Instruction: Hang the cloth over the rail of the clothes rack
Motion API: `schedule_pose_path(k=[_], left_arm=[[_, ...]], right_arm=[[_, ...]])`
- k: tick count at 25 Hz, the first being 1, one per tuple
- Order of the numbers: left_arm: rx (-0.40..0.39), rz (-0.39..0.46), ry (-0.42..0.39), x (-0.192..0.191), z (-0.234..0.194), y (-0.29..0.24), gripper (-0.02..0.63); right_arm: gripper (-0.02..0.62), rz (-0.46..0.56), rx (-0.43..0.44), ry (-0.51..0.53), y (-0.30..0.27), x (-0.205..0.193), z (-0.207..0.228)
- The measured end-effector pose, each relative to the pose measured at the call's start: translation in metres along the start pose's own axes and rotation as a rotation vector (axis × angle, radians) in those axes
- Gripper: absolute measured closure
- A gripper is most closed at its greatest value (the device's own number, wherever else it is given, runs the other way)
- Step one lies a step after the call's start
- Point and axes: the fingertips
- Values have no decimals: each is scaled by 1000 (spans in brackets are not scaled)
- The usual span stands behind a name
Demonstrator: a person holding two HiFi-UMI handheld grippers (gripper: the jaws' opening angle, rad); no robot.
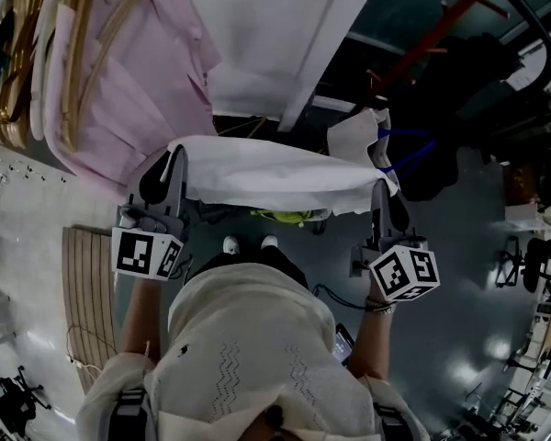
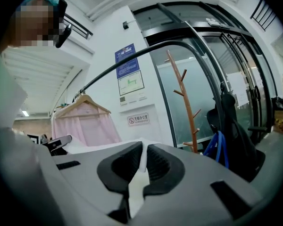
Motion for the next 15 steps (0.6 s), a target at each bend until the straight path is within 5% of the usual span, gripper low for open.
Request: schedule_pose_path(k=[6, 15], left_arm=[[25, 25, -18, 46, 5, -26, 578], [13, 227, -159, 165, 15, -54, 578]], right_arm=[[575, 26, 89, 86, -15, 70, 0], [575, 161, 216, 260, -25, 182, -13]])
Point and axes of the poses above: the fingertips, and each gripper's own axes: y backward along the fingers, z to its right, x out of its top, and after that the axes turned 12 degrees about x, right-handed
